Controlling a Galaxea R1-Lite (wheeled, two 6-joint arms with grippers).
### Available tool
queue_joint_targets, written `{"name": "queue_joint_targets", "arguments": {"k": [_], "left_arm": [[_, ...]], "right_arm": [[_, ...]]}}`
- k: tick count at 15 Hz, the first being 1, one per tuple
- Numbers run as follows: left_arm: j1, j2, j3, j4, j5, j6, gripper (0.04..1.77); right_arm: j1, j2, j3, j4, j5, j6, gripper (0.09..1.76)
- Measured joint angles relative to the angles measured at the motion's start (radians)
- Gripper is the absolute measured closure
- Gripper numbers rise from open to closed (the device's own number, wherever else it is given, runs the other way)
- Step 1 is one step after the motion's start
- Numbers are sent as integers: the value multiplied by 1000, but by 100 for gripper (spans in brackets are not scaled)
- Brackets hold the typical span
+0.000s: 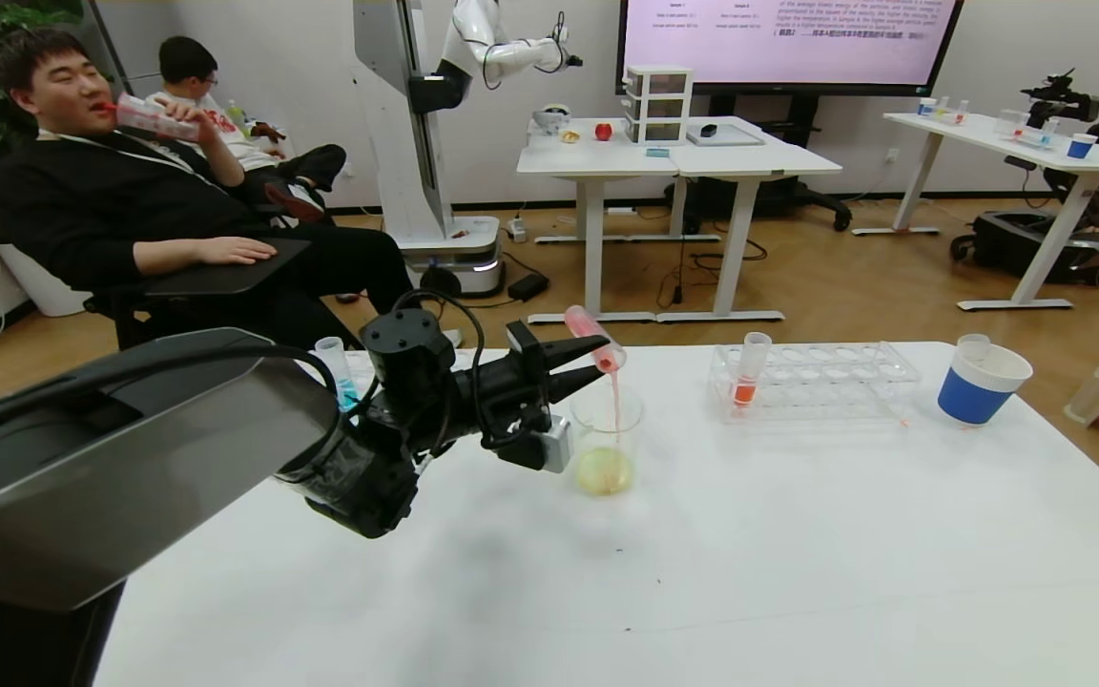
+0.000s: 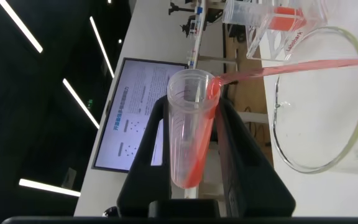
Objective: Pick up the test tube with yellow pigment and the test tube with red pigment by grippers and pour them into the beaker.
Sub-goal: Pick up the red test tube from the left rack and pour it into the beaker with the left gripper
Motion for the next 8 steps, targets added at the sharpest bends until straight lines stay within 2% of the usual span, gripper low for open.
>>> {"name": "queue_joint_targets", "arguments": {"k": [8], "left_arm": [[13,31,-1,-26,7,73,135]], "right_arm": [[0,0,0,0,0,0,11]]}}
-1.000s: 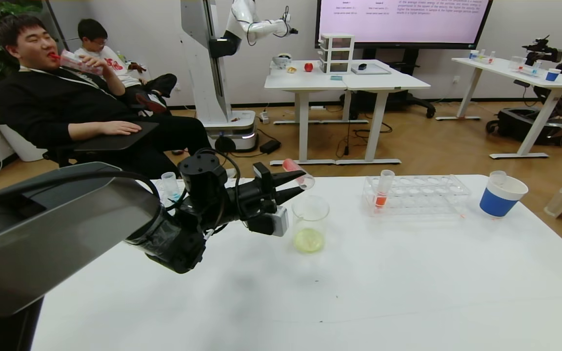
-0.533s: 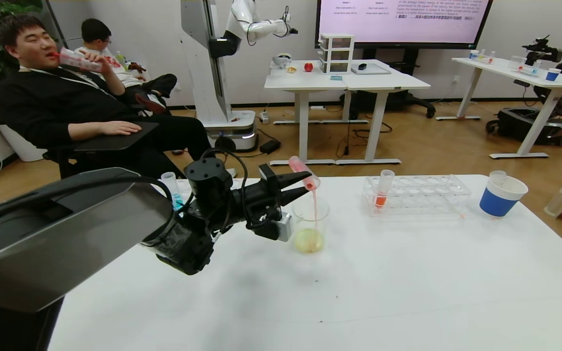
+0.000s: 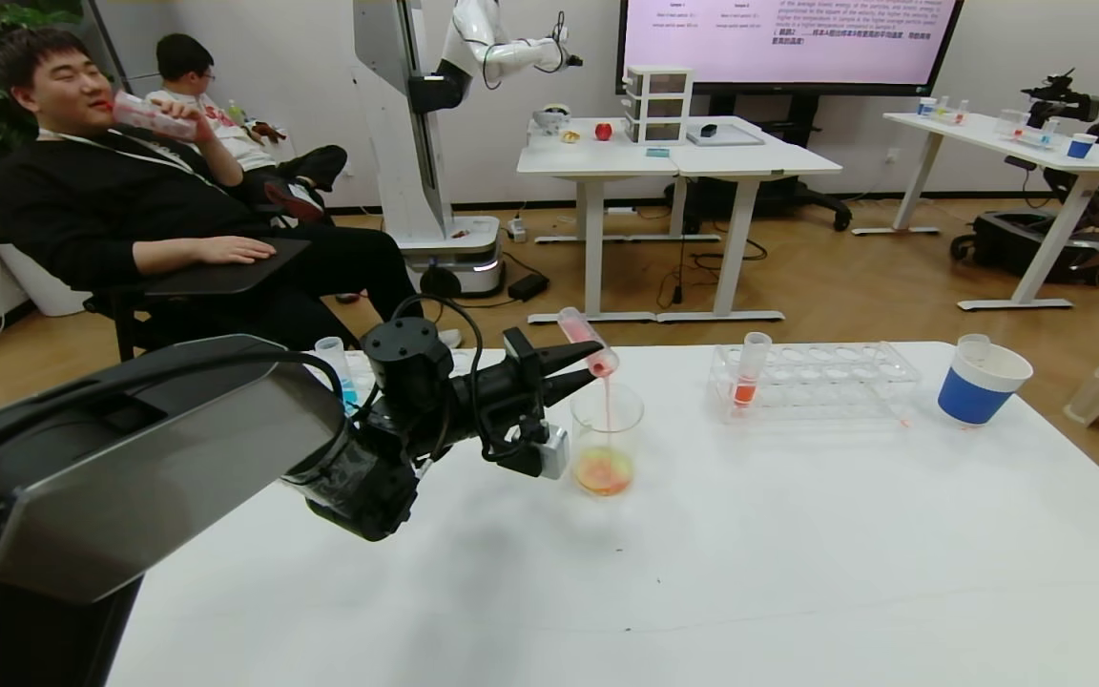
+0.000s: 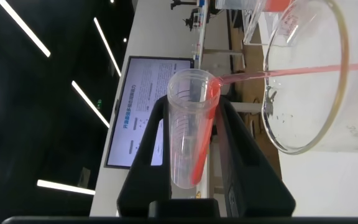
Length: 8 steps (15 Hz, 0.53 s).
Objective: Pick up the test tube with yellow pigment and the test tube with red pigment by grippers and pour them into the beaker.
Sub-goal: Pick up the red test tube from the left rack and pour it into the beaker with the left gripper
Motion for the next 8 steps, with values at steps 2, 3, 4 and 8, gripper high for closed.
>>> {"name": "queue_joint_targets", "arguments": {"k": [2,3,4,8], "left_arm": [[2,1,-1,-1,0,21,135],[4,1,-1,-8,0,37,135],[5,1,-1,-20,0,50,135],[11,3,-1,-94,0,103,135]], "right_arm": [[0,0,0,0,0,0,11],[0,0,0,0,0,0,11],[0,0,0,0,0,0,11],[0,0,0,0,0,0,11]]}}
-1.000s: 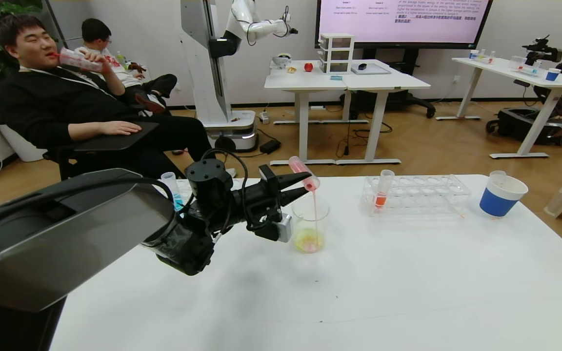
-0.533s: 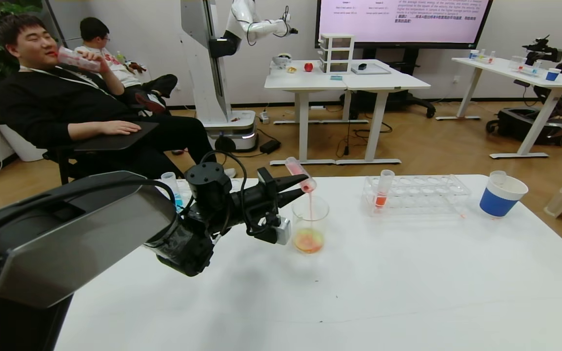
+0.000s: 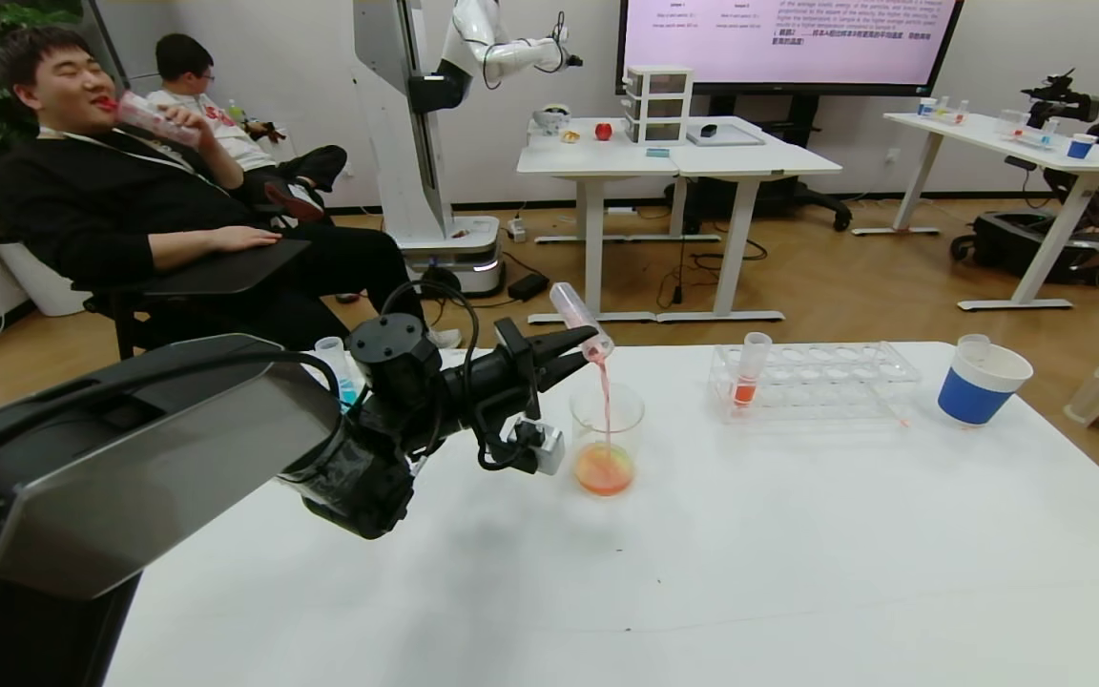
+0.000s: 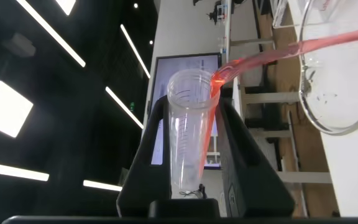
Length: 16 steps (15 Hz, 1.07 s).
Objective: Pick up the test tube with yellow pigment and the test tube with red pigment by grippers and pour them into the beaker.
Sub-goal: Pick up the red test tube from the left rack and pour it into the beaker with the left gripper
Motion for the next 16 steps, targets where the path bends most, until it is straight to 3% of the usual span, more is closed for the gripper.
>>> {"name": "queue_joint_targets", "arguments": {"k": [4,11,13,15,16], "left_arm": [[1,6,7,-11,-2,36,135],[-4,18,5,-11,4,11,135],[-13,10,2,-12,58,-89,135],[-33,-9,0,-21,173,-244,135],[-51,-20,0,-38,286,-373,135]], "right_arm": [[0,0,0,0,0,0,11],[0,0,0,0,0,0,11],[0,0,0,0,0,0,11],[0,0,0,0,0,0,11],[0,0,0,0,0,0,11]]}}
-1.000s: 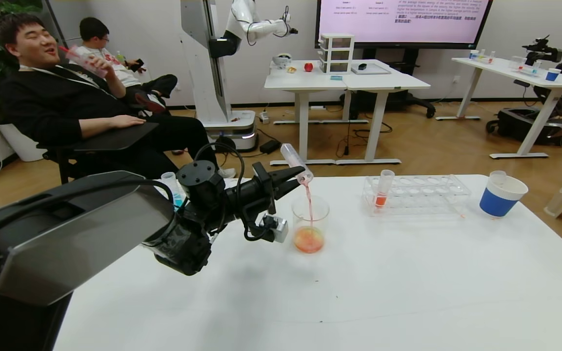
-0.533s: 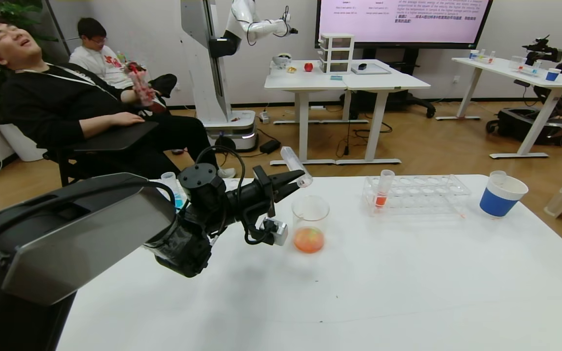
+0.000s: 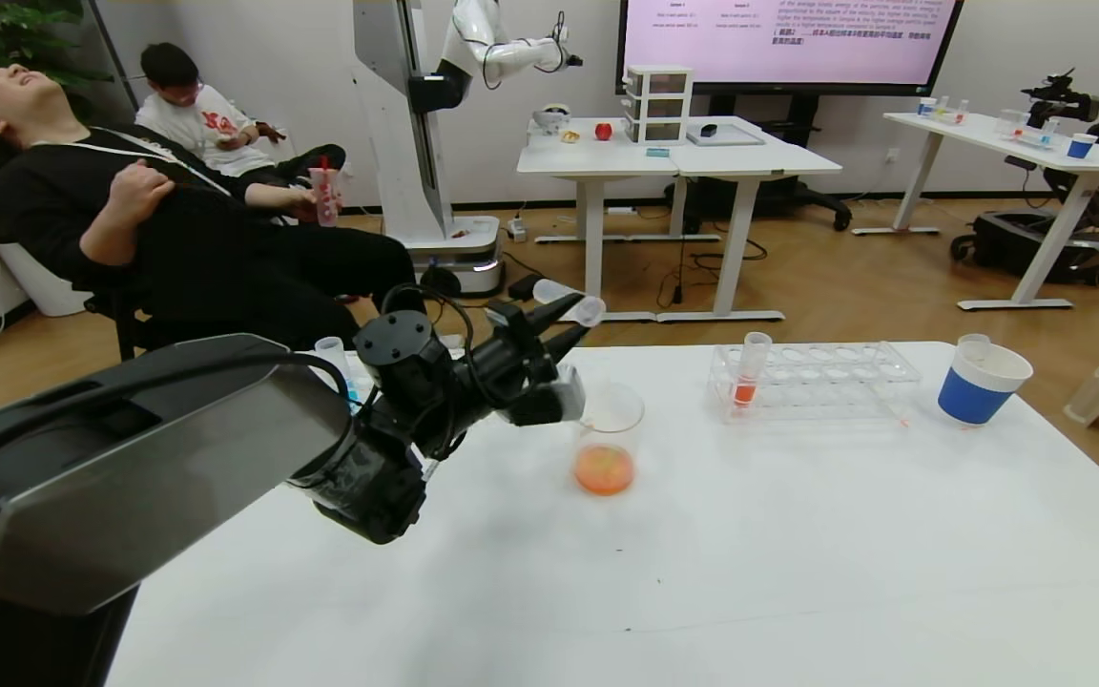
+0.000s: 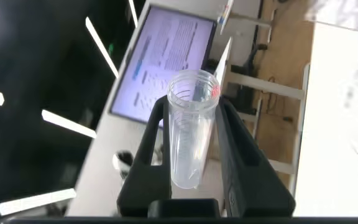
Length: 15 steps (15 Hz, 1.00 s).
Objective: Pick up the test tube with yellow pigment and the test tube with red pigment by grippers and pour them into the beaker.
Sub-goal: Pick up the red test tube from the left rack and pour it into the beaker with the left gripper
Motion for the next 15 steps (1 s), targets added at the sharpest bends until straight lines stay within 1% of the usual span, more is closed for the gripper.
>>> {"name": "queue_joint_targets", "arguments": {"k": [2,4,5,6,7,8,9,11,13,15], "left_arm": [[-46,-20,-4,-32,264,-208,135],[-100,-50,-17,-40,553,-377,135],[-120,-66,-22,-38,663,-450,135],[-133,-78,-26,-28,746,-514,135],[-149,-93,-30,-7,842,-590,135],[-161,-107,-34,26,917,-655,135],[-175,-123,-36,77,976,-725,135],[-202,-159,-43,198,1058,-862,135],[-225,-208,-49,364,1120,-1021,135],[-238,-256,-51,509,1153,-1165,135]], "right_arm": [[0,0,0,0,0,0,11],[0,0,0,0,0,0,11],[0,0,0,0,0,0,11],[0,0,0,0,0,0,11],[0,0,0,0,0,0,11],[0,0,0,0,0,0,11],[0,0,0,0,0,0,11],[0,0,0,0,0,0,11],[0,0,0,0,0,0,11],[0,0,0,0,0,0,11]]}}
